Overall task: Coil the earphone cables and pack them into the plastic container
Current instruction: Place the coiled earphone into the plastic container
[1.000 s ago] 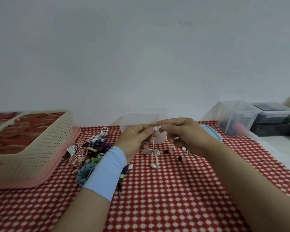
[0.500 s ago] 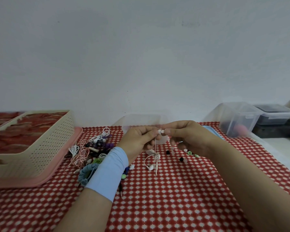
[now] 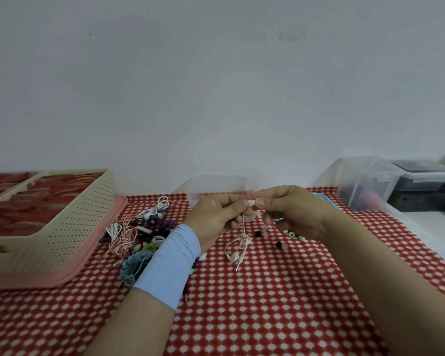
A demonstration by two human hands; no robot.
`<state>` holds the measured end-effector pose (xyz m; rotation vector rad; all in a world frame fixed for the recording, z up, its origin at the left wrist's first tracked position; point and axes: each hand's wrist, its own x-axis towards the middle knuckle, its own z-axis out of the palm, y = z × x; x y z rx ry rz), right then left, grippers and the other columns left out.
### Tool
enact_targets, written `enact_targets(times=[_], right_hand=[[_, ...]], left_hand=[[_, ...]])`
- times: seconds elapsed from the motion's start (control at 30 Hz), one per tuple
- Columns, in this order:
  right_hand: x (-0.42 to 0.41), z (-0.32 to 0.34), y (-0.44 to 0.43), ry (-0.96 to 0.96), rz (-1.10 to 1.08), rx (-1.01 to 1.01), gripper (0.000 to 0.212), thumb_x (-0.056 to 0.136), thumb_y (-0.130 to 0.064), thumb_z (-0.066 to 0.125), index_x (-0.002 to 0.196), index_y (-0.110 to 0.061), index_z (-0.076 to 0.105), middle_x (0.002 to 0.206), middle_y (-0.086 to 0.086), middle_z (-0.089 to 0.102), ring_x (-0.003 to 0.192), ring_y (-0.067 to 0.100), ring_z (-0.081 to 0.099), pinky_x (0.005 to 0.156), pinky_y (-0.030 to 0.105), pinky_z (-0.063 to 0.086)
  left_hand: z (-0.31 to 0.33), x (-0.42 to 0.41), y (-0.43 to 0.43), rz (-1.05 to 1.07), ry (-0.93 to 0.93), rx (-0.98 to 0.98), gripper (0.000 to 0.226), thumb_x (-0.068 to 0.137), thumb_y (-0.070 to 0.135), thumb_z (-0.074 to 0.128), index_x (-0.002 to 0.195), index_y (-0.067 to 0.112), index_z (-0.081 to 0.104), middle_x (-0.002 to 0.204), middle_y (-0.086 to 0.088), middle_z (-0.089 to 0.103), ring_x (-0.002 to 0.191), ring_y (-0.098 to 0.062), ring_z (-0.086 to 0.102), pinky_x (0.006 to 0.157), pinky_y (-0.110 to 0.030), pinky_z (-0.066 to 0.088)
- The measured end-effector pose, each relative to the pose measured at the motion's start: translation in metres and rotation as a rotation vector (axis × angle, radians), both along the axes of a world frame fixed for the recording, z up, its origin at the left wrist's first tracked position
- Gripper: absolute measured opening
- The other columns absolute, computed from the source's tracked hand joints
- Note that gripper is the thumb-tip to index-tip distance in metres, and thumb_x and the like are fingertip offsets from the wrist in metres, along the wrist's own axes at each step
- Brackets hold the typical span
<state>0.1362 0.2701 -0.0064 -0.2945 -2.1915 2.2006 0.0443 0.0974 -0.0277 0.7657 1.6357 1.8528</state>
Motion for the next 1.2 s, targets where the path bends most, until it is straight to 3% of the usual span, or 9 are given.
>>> enact_targets(times=[0.17, 0.27, 0.4, 0.5, 0.6, 0.83, 0.97, 1.1, 1.2], right_hand=[[0.001, -0.001, -0.005, 0.046, -0.092, 0.137, 0.023, 0.075, -0.023, 0.081, 0.095, -0.013, 0.081, 0.085, 0.006, 0.075, 0.060, 0.013, 0.060, 0.047, 0.021, 0.040], [0.003, 0.005, -0.012, 0.128, -0.132, 0.271, 0.010, 0.088, -0.017, 0.076, 0.096, -0.016, 0.082, 0.090, 0.001, 0.079, 0.063, 0.015, 0.066, 0.048, 0.022, 0.044], [0.008, 0.013, -0.014, 0.155, -0.105, 0.404, 0.009, 0.088, -0.020, 0.078, 0.096, -0.021, 0.082, 0.089, 0.000, 0.079, 0.069, 0.014, 0.071, 0.052, 0.027, 0.049], [0.009, 0.014, -0.013, 0.174, -0.131, 0.469, 0.009, 0.085, -0.019, 0.081, 0.094, -0.021, 0.081, 0.085, 0.000, 0.079, 0.070, 0.016, 0.073, 0.059, 0.036, 0.053], [0.007, 0.012, -0.015, 0.212, -0.170, 0.516, 0.005, 0.085, -0.021, 0.081, 0.090, -0.021, 0.082, 0.084, -0.001, 0.079, 0.067, 0.017, 0.073, 0.059, 0.035, 0.055], [0.006, 0.010, -0.015, 0.212, -0.137, 0.477, 0.012, 0.087, -0.020, 0.080, 0.098, -0.019, 0.079, 0.083, 0.000, 0.078, 0.065, 0.013, 0.071, 0.055, 0.022, 0.054], [0.006, 0.008, -0.014, 0.216, -0.143, 0.477, 0.008, 0.087, -0.020, 0.080, 0.094, -0.022, 0.080, 0.084, -0.001, 0.078, 0.065, 0.015, 0.070, 0.054, 0.026, 0.053], [0.011, 0.011, -0.009, 0.125, -0.089, 0.236, 0.019, 0.096, -0.022, 0.067, 0.111, -0.016, 0.076, 0.099, 0.003, 0.078, 0.071, 0.019, 0.069, 0.056, 0.027, 0.052], [0.012, 0.010, -0.006, 0.076, -0.031, 0.164, 0.024, 0.082, -0.024, 0.074, 0.105, -0.018, 0.081, 0.101, 0.006, 0.078, 0.072, 0.016, 0.068, 0.057, 0.026, 0.049]], left_hand=[[-0.001, -0.002, -0.002, 0.054, 0.077, -0.062, 0.011, 0.094, 0.009, 0.062, 0.094, 0.008, 0.073, 0.075, -0.001, 0.072, 0.059, -0.006, 0.055, 0.056, -0.017, 0.049], [-0.001, -0.005, -0.002, 0.108, 0.117, -0.080, 0.011, 0.093, 0.010, 0.064, 0.092, 0.011, 0.075, 0.079, -0.003, 0.074, 0.062, -0.009, 0.058, 0.061, -0.024, 0.050], [0.000, -0.005, -0.002, 0.119, 0.143, -0.092, 0.011, 0.092, 0.013, 0.066, 0.090, 0.014, 0.077, 0.082, -0.008, 0.075, 0.064, -0.011, 0.061, 0.068, -0.031, 0.052], [0.001, -0.003, -0.002, 0.096, 0.141, -0.089, 0.009, 0.092, 0.014, 0.067, 0.093, 0.012, 0.076, 0.077, -0.003, 0.074, 0.064, -0.010, 0.061, 0.065, -0.026, 0.053], [0.001, -0.002, -0.001, 0.102, 0.138, -0.081, 0.009, 0.092, 0.013, 0.066, 0.094, 0.012, 0.075, 0.079, -0.002, 0.075, 0.064, -0.009, 0.061, 0.064, -0.026, 0.051], [0.001, -0.003, -0.002, 0.095, 0.131, -0.095, 0.012, 0.094, 0.014, 0.064, 0.094, 0.012, 0.076, 0.083, -0.008, 0.074, 0.065, -0.012, 0.060, 0.067, -0.027, 0.052], [0.001, -0.003, -0.002, 0.067, 0.093, -0.106, 0.013, 0.094, 0.013, 0.063, 0.097, 0.009, 0.074, 0.079, -0.003, 0.074, 0.063, -0.010, 0.060, 0.061, -0.022, 0.052], [0.003, -0.004, -0.004, 0.009, 0.004, -0.055, 0.015, 0.096, 0.011, 0.059, 0.103, 0.007, 0.071, 0.075, 0.000, 0.071, 0.061, -0.006, 0.058, 0.059, -0.018, 0.051], [0.003, -0.003, -0.005, -0.033, -0.013, -0.050, 0.014, 0.096, 0.011, 0.057, 0.101, 0.008, 0.070, 0.074, 0.001, 0.070, 0.060, -0.005, 0.057, 0.058, -0.015, 0.050]])
